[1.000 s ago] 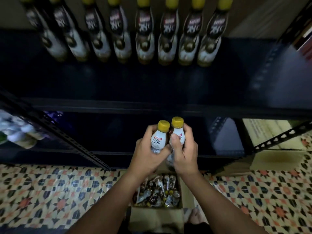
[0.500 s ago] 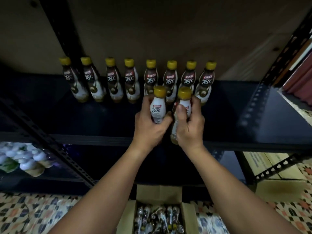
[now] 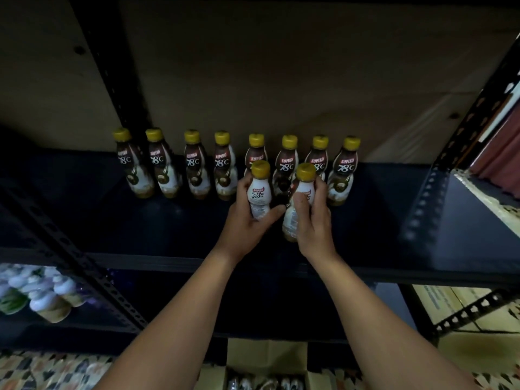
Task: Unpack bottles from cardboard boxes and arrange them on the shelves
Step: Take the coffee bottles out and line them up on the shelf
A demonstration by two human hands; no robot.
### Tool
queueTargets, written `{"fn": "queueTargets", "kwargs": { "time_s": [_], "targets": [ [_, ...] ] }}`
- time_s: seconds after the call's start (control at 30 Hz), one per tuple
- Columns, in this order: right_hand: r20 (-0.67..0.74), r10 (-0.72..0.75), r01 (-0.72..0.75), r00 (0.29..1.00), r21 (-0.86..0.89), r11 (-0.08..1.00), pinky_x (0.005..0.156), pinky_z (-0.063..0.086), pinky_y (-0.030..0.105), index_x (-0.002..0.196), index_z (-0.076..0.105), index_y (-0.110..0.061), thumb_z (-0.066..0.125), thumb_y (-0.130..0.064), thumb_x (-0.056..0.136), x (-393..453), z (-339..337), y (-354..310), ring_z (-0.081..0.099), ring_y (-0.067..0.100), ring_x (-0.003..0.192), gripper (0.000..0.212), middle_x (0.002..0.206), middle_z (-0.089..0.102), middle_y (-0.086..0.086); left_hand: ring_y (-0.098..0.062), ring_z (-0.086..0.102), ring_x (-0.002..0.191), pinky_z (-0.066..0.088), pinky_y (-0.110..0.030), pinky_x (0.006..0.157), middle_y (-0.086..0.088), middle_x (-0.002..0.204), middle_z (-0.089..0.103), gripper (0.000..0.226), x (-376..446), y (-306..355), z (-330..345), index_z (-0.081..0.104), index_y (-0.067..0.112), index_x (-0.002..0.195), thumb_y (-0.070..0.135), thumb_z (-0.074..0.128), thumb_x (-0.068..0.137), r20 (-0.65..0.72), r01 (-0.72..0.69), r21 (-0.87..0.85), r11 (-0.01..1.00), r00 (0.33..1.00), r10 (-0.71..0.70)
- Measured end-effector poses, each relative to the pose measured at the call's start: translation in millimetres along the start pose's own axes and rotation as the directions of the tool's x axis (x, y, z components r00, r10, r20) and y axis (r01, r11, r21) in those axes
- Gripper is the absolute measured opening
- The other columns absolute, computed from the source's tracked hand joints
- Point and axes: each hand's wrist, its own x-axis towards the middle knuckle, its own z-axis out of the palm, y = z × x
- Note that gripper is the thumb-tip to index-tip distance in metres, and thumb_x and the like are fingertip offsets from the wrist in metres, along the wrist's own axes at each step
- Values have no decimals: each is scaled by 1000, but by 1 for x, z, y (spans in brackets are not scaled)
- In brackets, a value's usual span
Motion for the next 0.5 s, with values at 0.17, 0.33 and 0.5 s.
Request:
{"fn": "queueTargets", "kwargs": {
  "time_s": [0.17, 0.33, 0.5],
  "targets": [
    [71, 55, -57, 996, 23, 998, 92, 49, 19, 149, 36, -23, 63, -29, 99, -6, -10, 0, 62, 8, 118, 58, 130, 63, -6, -17, 45, 138, 44, -42, 113, 10, 145, 44, 81, 0, -7, -6, 36, 43, 144, 46, 85, 79, -120, -41, 90, 995, 991, 52],
    [34, 93, -87, 995, -167, 982, 106, 48, 40, 141, 45, -25, 81, -55, 76, -10, -14, 8, 51, 15, 130, 81, 134, 52, -5, -17, 61, 121, 53, -30, 97, -5, 131, 59, 75, 0, -8, -9, 47, 18, 135, 12, 90, 74, -142, -59, -13, 998, 988, 57],
    [11, 138, -135, 990, -140, 981, 101, 53, 45, 134, 53, -20, 87, -40, 74, -7, -15, 17, 60, 12, 120, 72, 127, 60, -1, -20, 64, 118, 53, -29, 92, -8, 125, 65, 64, 4, -18, -19, 55, 16, 131, 11, 86, 75, -85, 43, -139, 989, 995, -56]
  ]
}}
